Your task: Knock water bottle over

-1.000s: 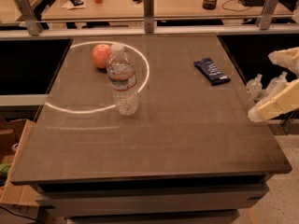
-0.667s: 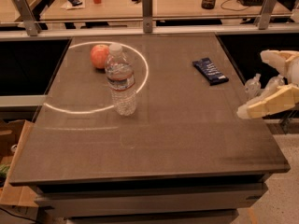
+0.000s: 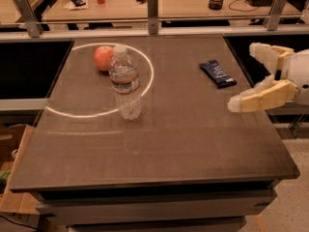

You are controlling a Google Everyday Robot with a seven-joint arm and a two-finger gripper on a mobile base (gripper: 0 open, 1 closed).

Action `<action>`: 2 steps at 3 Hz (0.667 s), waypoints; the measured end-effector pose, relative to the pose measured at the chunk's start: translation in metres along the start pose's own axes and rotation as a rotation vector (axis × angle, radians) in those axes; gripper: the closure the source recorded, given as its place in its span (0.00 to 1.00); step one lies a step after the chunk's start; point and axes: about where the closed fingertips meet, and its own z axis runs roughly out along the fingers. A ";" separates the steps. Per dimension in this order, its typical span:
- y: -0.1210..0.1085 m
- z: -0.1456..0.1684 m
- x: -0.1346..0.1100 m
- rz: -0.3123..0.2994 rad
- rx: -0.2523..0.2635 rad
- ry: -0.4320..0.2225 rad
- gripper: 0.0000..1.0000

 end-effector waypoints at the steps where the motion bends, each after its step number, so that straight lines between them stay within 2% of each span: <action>1: 0.000 0.000 0.000 0.000 0.000 0.000 0.00; 2: 0.013 0.010 -0.001 0.012 -0.044 -0.006 0.00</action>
Offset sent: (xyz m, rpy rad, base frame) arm -0.0141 0.0277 -0.0077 0.0381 0.0438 0.0802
